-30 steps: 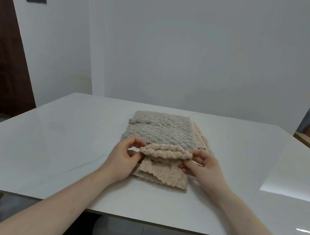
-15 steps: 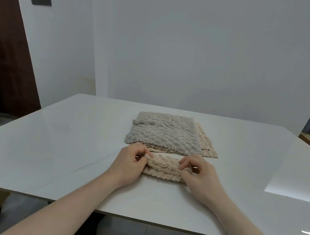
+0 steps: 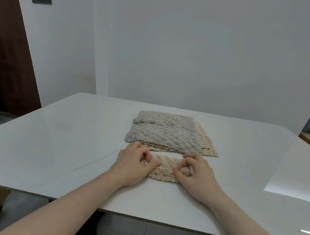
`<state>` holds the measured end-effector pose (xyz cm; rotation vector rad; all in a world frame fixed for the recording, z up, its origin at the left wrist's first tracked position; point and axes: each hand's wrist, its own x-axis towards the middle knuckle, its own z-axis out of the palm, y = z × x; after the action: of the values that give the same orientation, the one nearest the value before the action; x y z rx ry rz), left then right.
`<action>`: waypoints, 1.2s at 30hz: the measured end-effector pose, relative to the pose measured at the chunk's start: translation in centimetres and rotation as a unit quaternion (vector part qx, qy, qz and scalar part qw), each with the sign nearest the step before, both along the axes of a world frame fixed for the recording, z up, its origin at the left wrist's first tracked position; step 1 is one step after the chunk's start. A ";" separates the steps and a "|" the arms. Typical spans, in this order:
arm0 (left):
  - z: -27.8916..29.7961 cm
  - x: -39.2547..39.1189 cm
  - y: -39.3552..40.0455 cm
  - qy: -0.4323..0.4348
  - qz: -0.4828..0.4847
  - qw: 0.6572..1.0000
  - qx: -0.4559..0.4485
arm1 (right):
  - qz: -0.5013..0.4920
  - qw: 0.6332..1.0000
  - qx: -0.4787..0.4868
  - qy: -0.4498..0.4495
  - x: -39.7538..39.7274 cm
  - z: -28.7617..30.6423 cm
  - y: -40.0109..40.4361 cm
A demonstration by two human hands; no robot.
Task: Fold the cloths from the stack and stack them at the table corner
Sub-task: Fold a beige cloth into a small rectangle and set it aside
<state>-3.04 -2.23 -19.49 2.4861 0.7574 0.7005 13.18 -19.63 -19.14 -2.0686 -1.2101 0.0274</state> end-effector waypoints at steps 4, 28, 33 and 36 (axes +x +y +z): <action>0.3 -0.4 0.0 0.081 -0.036 0.996 0.004 | -0.023 0.996 -0.070 -0.055 -0.4 -0.1 0.0; 1.3 -1.3 -0.5 -0.047 -0.083 0.979 -0.182 | 0.032 0.980 0.050 0.188 -0.5 1.3 -1.1; 1.0 -1.2 -0.5 -0.051 -0.007 0.988 -0.146 | 0.011 0.978 0.043 0.205 -0.5 1.2 -1.0; 1.1 -1.1 -0.5 -0.048 0.006 0.992 -0.118 | 0.006 0.974 0.052 0.220 -0.4 1.3 -1.0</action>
<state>-4.19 -2.72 -18.42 2.2214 0.7715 0.6875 12.81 -20.61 -17.81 -1.8358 -0.9261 0.3993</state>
